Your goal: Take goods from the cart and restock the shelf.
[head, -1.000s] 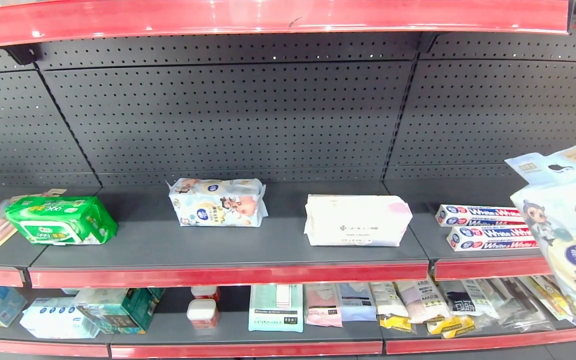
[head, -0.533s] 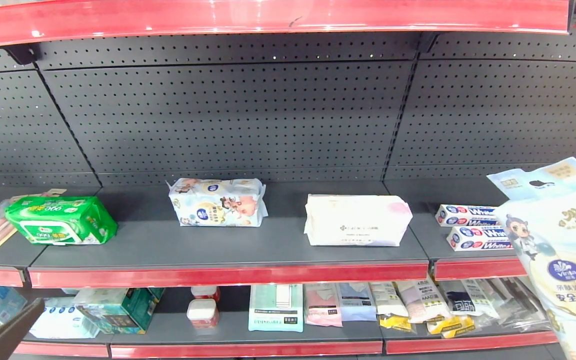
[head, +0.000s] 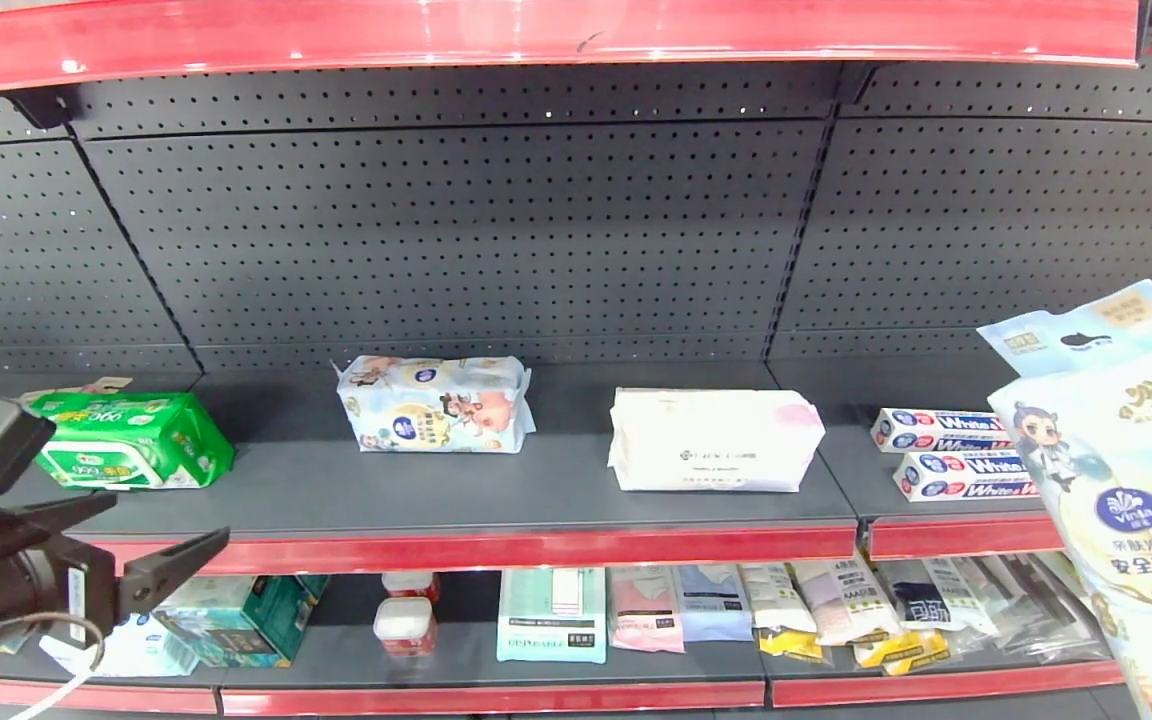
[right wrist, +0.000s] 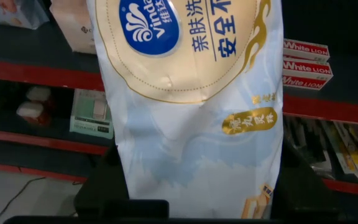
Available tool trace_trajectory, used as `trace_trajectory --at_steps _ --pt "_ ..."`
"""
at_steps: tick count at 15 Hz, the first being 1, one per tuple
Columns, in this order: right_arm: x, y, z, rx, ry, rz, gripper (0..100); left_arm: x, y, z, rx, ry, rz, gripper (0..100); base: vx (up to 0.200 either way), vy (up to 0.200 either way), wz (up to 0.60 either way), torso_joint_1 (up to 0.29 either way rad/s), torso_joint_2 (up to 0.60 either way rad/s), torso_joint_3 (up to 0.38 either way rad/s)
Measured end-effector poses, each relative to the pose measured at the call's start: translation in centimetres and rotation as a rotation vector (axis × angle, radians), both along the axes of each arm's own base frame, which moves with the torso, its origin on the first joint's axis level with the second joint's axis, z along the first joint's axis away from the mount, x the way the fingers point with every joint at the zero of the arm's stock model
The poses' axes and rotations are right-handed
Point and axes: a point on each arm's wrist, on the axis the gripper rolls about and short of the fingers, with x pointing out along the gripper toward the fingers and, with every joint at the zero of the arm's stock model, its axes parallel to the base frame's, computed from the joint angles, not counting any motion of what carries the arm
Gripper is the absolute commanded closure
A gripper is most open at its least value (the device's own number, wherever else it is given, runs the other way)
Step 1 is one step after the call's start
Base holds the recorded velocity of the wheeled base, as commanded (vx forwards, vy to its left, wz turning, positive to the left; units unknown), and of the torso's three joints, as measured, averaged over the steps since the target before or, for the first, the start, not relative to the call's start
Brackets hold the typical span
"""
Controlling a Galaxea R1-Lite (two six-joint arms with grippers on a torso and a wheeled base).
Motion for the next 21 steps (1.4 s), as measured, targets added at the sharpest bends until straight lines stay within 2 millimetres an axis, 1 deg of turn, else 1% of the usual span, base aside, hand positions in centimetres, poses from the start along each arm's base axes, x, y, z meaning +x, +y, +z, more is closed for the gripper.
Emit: trace_trajectory --at_steps 2,3,5,8,11,14,18,21 --pt "0.6 -0.1 0.2 -0.005 0.024 -0.032 100 2.6 1.6 -0.9 0.062 0.014 -0.12 0 0.0 0.0 0.0 0.0 0.0 0.0" --pt "0.9 -0.2 0.2 -0.005 0.039 -0.041 100 4.2 2.7 -0.8 0.084 -0.005 -0.165 0 0.0 0.0 0.0 0.0 0.0 0.0" --pt "1.4 -0.2 0.2 -0.004 0.061 -0.045 100 7.7 4.8 0.0 0.089 -0.05 -0.239 0 0.0 0.0 0.0 0.0 0.0 0.0" --pt "1.6 -0.4 0.0 -0.002 0.085 -0.064 100 12.0 6.5 -0.1 0.055 -0.047 -0.31 0 0.0 0.0 0.0 0.0 0.0 0.0" --pt "1.7 -0.5 -0.1 -0.026 0.093 -0.098 100 15.8 6.6 -0.8 0.049 -0.045 -0.37 0 0.0 0.0 0.0 0.0 0.0 0.0" --pt "1.7 -0.5 -0.4 -0.035 0.107 -0.108 100 19.4 6.9 -1.4 0.084 -0.071 -0.411 0 0.0 0.0 0.0 0.0 0.0 0.0" --pt "1.7 -0.6 -0.5 -0.04 0.114 -0.127 100 22.8 6.6 -2.0 0.066 -0.055 -0.465 0 0.0 0.0 0.0 0.0 0.0 0.0" --pt "1.7 -0.6 -0.8 -0.043 0.128 -0.128 100 24.6 5.3 -2.6 0.05 -0.036 -0.512 0 0.0 0.0 0.0 0.0 0.0 0.0"
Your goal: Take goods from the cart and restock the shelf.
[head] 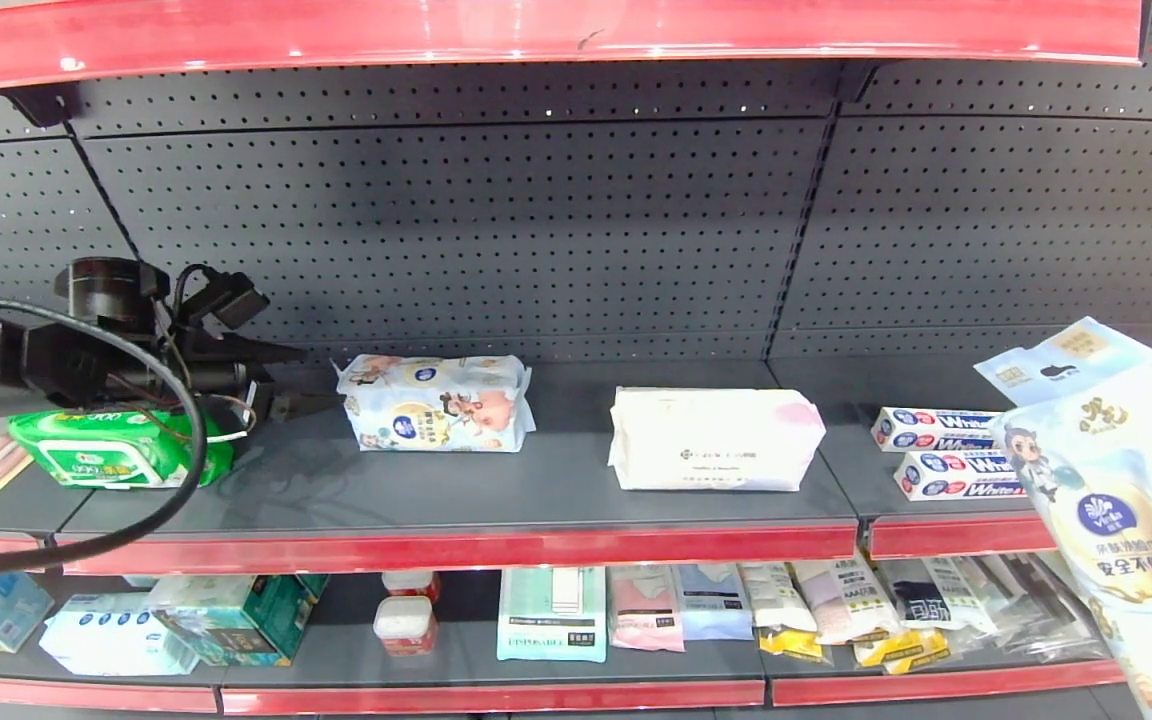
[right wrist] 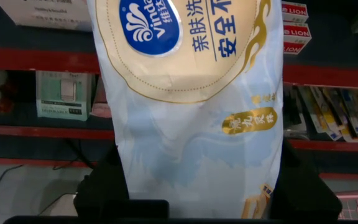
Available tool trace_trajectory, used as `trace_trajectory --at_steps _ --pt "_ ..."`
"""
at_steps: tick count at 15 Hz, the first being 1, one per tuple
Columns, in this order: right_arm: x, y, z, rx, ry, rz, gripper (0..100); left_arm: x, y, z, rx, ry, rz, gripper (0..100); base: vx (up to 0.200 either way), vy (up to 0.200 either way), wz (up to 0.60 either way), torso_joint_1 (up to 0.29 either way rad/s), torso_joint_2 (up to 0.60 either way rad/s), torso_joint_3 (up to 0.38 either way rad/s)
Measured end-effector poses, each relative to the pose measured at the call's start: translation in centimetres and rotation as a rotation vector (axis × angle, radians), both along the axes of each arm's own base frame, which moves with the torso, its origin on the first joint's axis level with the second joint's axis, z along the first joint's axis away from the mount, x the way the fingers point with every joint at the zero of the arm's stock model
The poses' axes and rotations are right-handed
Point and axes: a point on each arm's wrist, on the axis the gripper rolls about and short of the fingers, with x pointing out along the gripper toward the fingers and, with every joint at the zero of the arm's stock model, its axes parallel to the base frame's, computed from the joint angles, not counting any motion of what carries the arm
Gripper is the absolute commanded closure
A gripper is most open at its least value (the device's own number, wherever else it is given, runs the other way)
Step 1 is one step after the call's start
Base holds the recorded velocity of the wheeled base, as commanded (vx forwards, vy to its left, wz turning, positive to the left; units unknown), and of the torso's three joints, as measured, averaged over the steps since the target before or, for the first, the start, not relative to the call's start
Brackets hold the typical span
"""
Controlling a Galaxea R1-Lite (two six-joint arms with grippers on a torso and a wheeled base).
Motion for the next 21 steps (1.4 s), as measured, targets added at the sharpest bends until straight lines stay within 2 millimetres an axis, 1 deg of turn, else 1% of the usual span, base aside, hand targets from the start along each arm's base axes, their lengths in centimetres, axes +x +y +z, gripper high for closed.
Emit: trace_trajectory --at_steps 2,7,10,17,21 --pt "-0.1 0.0 -0.4 -0.016 0.015 -0.006 100 1.0 -0.2 -0.3 0.0 -0.004 -0.01 0 0.0 0.0 0.0 0.0 0.0 0.0" --pt "0.0 0.0 -0.4 -0.02 0.007 -0.008 100 3.2 -0.8 -0.9 -0.012 -0.028 -0.059 0 0.0 0.0 0.0 0.0 0.0 0.0" --pt "0.0 -0.1 -0.4 -0.04 0.009 -0.029 100 3.6 -1.7 -1.6 -0.027 0.002 -0.093 0 0.0 0.0 0.0 0.0 0.0 0.0" --pt "-0.1 -0.1 -0.5 -0.063 0.017 -0.022 100 5.0 -2.1 -2.6 -0.043 -0.001 -0.129 0 0.0 0.0 0.0 0.0 0.0 0.0" --pt "0.0 -0.1 -0.5 -0.068 0.02 -0.034 100 5.7 -3.4 -3.7 -0.057 0.016 -0.17 0 0.0 0.0 0.0 0.0 0.0 0.0"
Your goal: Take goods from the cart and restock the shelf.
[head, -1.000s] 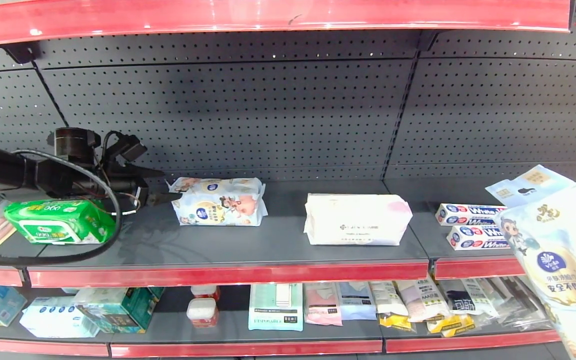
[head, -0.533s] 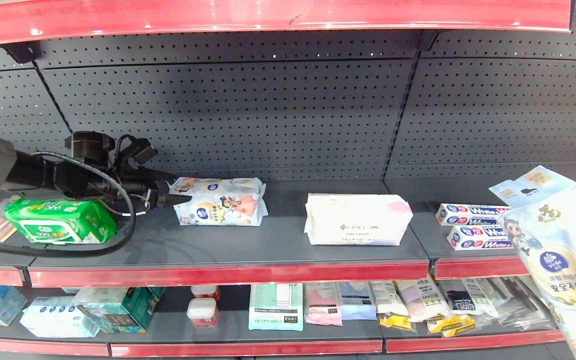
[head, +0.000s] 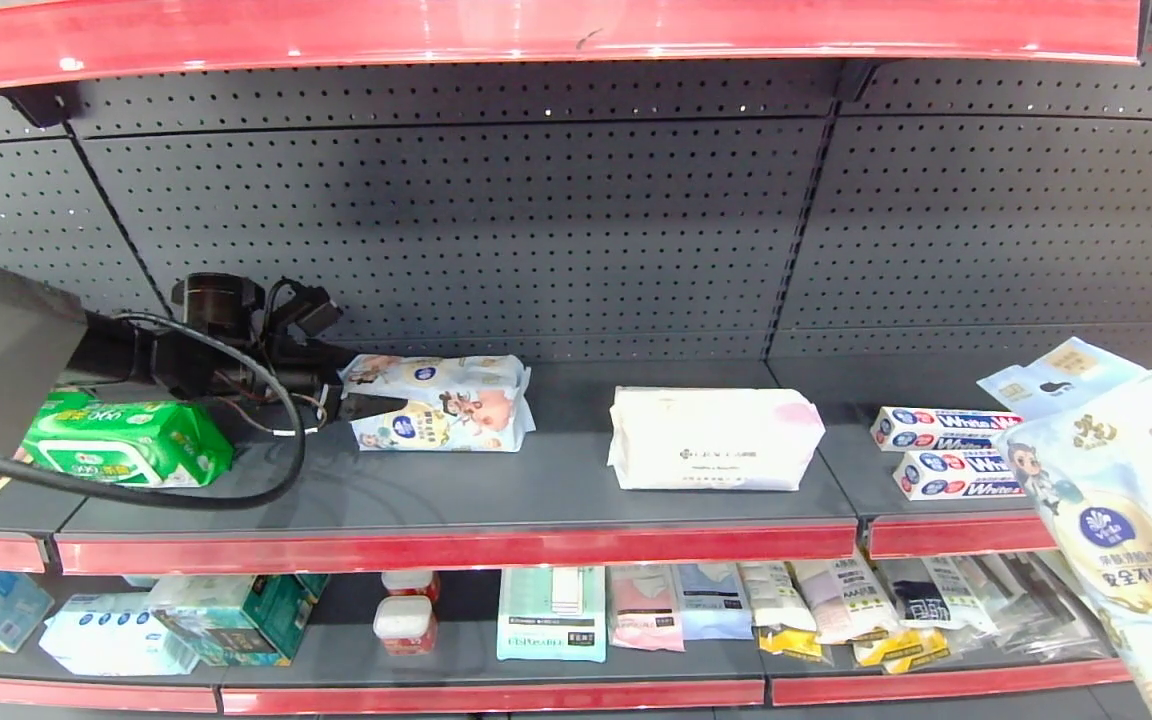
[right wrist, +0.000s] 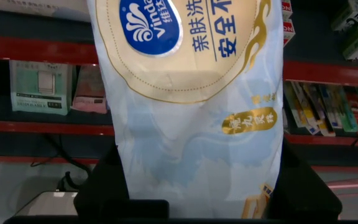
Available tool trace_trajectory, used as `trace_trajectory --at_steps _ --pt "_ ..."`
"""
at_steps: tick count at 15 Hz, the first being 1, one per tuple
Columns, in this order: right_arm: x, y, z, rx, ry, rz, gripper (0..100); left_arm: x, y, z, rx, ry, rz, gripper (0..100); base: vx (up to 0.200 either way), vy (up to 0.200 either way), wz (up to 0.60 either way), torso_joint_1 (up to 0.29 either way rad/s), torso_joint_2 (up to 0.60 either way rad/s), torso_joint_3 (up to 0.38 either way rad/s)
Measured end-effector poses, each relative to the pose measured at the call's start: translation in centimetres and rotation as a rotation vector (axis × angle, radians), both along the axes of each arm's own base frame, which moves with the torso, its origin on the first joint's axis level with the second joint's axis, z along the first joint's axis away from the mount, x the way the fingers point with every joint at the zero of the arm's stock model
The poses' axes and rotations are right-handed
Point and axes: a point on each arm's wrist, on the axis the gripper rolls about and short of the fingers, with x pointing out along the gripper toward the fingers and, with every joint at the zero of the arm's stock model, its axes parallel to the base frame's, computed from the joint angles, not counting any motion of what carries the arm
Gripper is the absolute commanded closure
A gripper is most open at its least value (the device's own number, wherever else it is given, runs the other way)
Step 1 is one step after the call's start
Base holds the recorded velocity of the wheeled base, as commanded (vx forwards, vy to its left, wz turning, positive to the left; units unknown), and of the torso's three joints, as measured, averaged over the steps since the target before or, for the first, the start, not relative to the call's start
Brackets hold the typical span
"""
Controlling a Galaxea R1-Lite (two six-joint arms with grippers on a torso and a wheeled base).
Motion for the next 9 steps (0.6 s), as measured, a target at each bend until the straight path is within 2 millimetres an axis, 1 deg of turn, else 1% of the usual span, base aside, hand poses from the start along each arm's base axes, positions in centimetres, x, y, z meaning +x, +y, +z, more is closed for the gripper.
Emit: trace_trajectory --at_steps 2,5,9 --pt "0.03 -0.01 0.0 0.0 0.001 -0.002 100 0.42 -0.26 -0.35 -0.006 0.0 -0.013 0 0.0 0.0 0.0 0.0 0.0 0.0" --pt "0.03 -0.01 -0.01 -0.001 0.002 -0.003 100 0.49 -0.45 -0.91 -0.01 0.038 -0.018 0 0.0 0.0 0.0 0.0 0.0 0.0" --pt "0.05 -0.01 0.0 -0.009 0.003 0.0 100 0.86 -0.88 -0.76 -0.009 0.027 -0.028 0 0.0 0.0 0.0 0.0 0.0 0.0"
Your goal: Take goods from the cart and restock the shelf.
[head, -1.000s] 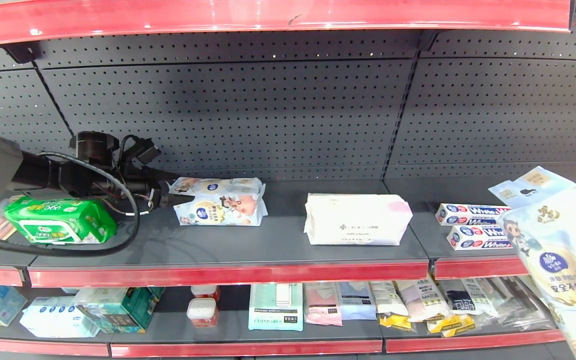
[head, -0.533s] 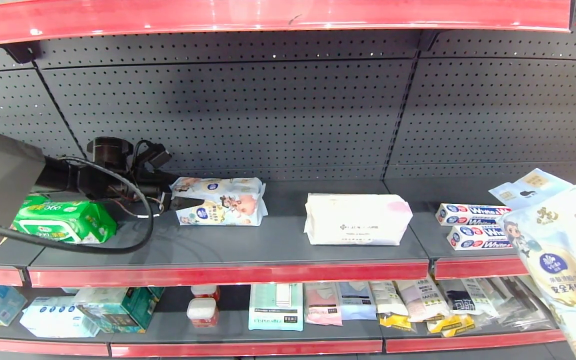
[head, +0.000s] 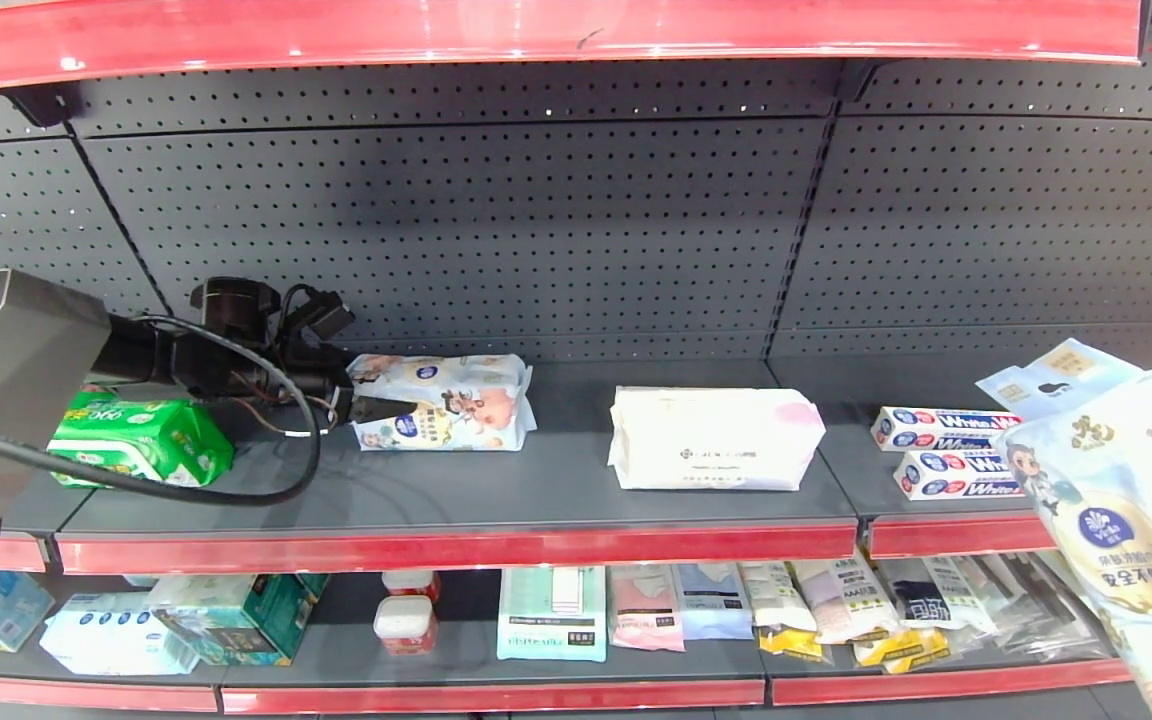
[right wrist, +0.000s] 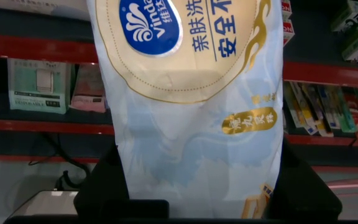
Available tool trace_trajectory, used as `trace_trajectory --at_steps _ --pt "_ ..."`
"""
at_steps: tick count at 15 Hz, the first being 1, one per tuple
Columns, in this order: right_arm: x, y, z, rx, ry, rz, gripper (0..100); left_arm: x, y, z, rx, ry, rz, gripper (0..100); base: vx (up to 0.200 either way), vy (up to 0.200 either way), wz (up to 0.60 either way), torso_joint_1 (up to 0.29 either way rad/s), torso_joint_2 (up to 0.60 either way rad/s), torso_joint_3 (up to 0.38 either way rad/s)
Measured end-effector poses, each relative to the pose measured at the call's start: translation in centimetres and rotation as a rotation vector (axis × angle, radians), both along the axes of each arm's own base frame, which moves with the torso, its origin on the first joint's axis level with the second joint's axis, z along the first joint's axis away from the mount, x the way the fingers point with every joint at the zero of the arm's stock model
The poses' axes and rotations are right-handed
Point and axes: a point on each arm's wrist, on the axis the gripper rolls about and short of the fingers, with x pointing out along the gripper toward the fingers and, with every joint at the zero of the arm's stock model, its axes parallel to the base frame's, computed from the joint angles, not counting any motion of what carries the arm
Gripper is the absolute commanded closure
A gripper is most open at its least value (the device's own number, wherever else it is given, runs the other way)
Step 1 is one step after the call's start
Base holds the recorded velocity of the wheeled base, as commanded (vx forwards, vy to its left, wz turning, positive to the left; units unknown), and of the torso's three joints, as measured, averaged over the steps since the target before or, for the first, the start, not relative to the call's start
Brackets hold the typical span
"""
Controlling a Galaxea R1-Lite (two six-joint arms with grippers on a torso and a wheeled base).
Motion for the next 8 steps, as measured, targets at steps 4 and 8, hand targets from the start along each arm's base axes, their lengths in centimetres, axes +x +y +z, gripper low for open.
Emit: trace_trajectory --at_steps 4,8 --pt "0.1 -0.01 0.06 -0.004 0.002 0.002 100 0.55 -0.07 0.12 0.0 -0.018 -0.004 100 0.0 0.0 0.0 0.0 0.0 0.0" --pt "0.38 -0.08 0.11 -0.007 0.011 -0.009 100 0.83 -0.05 -0.08 -0.001 -0.02 -0.004 100 0.0 0.0 0.0 0.0 0.0 0.0"
